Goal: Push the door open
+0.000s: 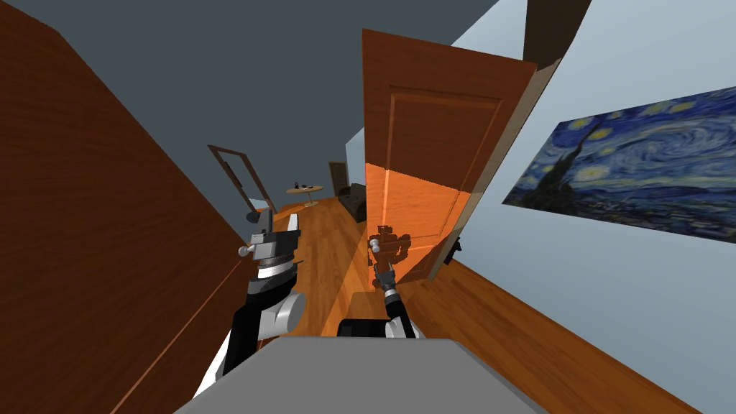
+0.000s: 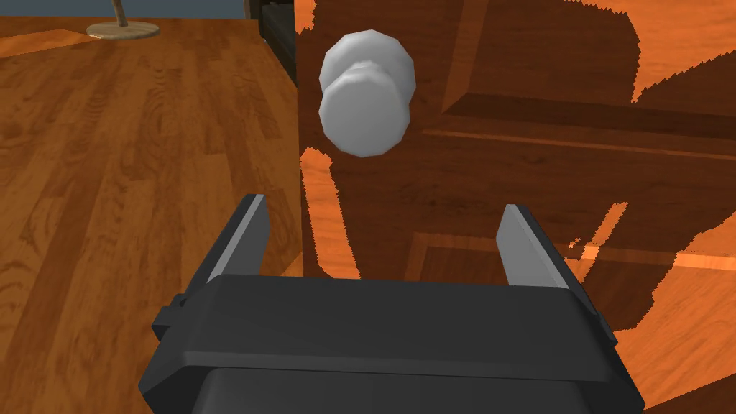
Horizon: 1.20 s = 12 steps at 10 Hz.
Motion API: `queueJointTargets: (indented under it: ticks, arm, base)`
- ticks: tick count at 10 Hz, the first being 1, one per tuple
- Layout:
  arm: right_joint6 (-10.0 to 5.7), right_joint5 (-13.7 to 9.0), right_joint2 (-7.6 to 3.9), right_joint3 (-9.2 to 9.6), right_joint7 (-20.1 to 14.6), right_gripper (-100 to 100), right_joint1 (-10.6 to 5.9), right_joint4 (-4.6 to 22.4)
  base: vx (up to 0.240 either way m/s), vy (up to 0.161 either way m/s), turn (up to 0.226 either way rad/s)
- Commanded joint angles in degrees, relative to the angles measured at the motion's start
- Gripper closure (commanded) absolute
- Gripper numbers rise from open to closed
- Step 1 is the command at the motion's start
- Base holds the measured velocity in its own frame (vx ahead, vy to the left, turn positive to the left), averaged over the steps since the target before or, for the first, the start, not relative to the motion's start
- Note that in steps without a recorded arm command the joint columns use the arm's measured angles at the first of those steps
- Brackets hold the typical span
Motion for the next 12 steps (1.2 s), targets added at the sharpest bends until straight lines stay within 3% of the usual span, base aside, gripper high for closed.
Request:
queueJointTargets:
  ticks: [1, 4, 7, 8, 9, 12]
  arm:
    - [-0.39, -0.06, -0.59, -0.15, -0.23, -100, -0.47, 0.80]
    - [-0.52, -0.21, -0.69, -0.52, -0.34, -100, -0.80, 1.15]
    - [-0.66, -0.37, 1.17, -0.90, -0.46, -100, -1.13, 1.50]
    - [-0.40, -0.36, 0.64, -0.86, -0.35, -100, -0.94, 1.01]
    - [-0.40, -0.36, 0.64, -0.86, -0.35, 100, -0.94, 1.01]
    - [-0.40, -0.36, 0.64, -0.86, -0.35, 100, -0.94, 1.01]
  base:
    - [0.177, 0.043, 0.015]
    - [0.194, 0.052, 0.022]
    - [0.207, 0.014, 0.026]
    - [0.078, 0.012, 0.004]
    - [-0.010, 0.002, 0.016]
    - [-0.022, -0.001, -0.001]
